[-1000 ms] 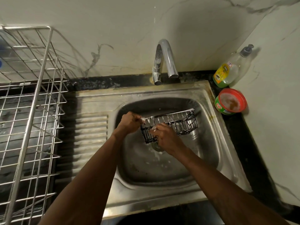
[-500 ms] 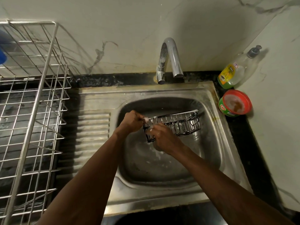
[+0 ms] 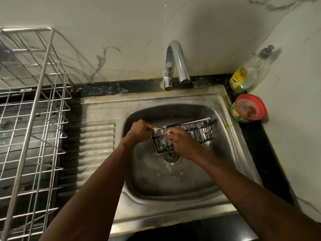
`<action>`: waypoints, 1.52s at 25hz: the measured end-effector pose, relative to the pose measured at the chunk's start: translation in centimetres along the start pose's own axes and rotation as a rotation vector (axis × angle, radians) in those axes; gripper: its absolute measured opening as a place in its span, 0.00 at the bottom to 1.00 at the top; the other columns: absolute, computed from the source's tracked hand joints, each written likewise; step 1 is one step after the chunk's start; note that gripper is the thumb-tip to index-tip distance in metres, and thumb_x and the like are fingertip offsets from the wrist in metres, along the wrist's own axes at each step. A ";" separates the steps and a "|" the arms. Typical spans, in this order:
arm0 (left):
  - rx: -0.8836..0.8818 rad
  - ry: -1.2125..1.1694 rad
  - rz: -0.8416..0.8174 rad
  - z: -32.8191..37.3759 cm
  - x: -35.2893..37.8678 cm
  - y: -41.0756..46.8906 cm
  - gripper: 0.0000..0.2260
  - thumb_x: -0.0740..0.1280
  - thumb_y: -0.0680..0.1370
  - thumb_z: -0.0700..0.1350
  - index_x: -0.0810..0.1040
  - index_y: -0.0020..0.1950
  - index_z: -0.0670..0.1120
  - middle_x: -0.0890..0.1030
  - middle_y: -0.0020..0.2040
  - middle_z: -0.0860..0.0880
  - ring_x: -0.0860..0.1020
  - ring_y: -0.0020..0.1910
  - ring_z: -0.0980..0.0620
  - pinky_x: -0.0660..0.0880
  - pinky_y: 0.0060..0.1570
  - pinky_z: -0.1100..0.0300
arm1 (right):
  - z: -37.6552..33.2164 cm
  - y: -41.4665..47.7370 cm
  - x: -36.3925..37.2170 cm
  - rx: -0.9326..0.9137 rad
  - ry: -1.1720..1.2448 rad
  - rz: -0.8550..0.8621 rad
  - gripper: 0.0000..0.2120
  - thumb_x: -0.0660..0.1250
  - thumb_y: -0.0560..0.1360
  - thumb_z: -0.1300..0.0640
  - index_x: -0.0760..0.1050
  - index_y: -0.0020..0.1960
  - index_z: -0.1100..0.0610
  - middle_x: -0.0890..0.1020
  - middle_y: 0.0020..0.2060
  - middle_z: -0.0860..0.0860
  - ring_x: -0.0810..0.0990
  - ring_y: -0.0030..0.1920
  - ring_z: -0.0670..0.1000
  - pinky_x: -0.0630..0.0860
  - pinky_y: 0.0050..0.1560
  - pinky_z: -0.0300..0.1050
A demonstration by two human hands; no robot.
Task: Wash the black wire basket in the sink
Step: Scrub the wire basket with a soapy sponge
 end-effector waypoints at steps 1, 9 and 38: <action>-0.004 -0.004 -0.006 0.1 0.1 0.0 0.07 0.69 0.80 0.46 0.86 0.47 0.47 0.84 0.43 0.50 0.78 0.41 0.57 0.72 0.45 0.63 | 0.4 1.1 -0.5 0.039 -0.013 0.024 0.21 0.66 0.69 0.76 0.84 0.58 0.61 0.81 0.47 0.57 0.77 0.50 0.57 0.78 0.50 0.52; 0.047 0.074 -0.060 0.8 -0.1 0.4 0.10 0.69 0.80 0.50 0.86 0.45 0.46 0.85 0.43 0.48 0.81 0.45 0.51 0.77 0.47 0.59 | 2.2 -2.4 -0.5 0.044 -0.016 0.005 0.21 0.71 0.66 0.73 0.85 0.55 0.58 0.79 0.46 0.54 0.77 0.49 0.55 0.76 0.50 0.46; 0.212 0.113 -0.025 7.1 2.4 0.8 0.11 0.69 0.80 0.47 0.84 0.42 0.43 0.84 0.42 0.46 0.82 0.45 0.50 0.79 0.53 0.59 | 3.6 -3.7 -1.5 0.396 -0.124 0.272 0.19 0.71 0.63 0.74 0.84 0.52 0.61 0.83 0.45 0.57 0.81 0.47 0.60 0.78 0.50 0.52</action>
Point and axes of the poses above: each hand's wrist, its own y-axis towards the middle knuckle, its own x-axis out of the palm, z = x × y, the point moved 8 cm from there along y, towards the middle knuckle
